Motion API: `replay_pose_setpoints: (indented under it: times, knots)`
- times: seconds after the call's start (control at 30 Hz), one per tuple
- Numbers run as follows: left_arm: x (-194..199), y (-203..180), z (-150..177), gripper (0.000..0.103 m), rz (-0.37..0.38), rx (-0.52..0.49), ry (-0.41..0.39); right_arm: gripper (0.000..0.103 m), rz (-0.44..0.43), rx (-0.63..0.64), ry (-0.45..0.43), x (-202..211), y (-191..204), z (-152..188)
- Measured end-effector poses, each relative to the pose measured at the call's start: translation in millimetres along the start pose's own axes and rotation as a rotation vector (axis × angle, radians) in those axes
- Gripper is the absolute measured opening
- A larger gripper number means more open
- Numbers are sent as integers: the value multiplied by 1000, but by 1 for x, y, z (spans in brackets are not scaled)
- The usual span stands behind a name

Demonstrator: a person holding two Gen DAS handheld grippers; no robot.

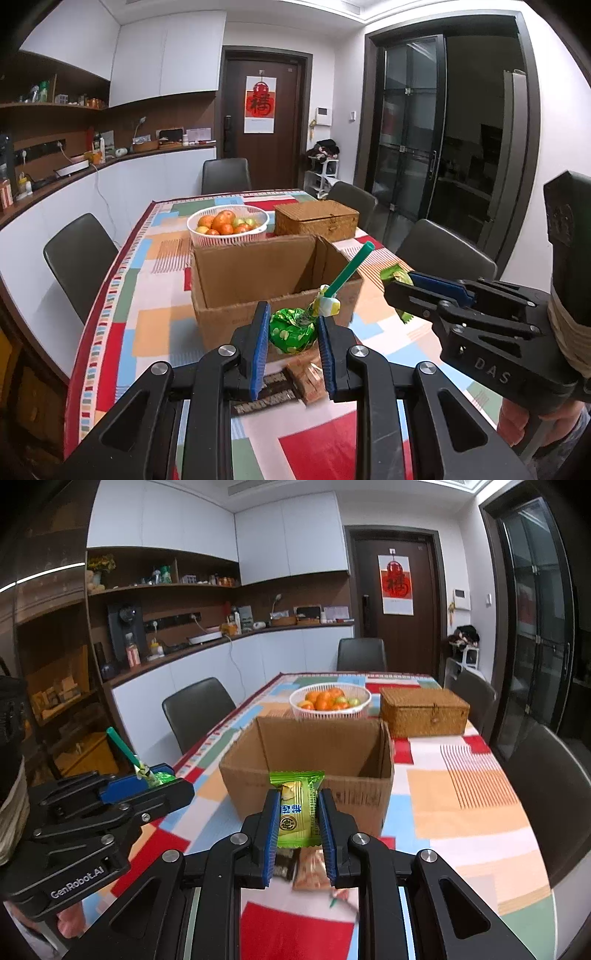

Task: Organize snacks
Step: 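Carry the lollipop and green-yellow candy up over the cardboard box, then open both tools to drop the lollipop and candy into the box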

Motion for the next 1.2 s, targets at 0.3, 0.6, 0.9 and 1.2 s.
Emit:
replay_pose_setpoints:
  times: [0.3, 0.6, 0.9, 1.2]
  knots:
    - [-16, 18, -20, 25, -32, -6, 21, 22, -24, 23, 11, -23, 4, -21]
    - [-45, 44, -32, 25, -42, 13, 54, 22, -35, 38, 38, -58, 9, -38]
    - [-83, 67, -36, 25, -39, 21, 81, 22, -26, 37, 57, -97, 9, -48]
    - [-120, 86, -41, 30, -57, 40, 125, 23, -22, 36, 81, -132, 5, -54]
Point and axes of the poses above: each gripper's, at about its wrist camera, not at the fingertips, and x roughly against the way its jaws point, y to its left, z to its underside, the point moved 7 cm from there along -x, roughly the way its jaws point, and after that the axes turned 13 degrees about z, right-handed, at the moved point
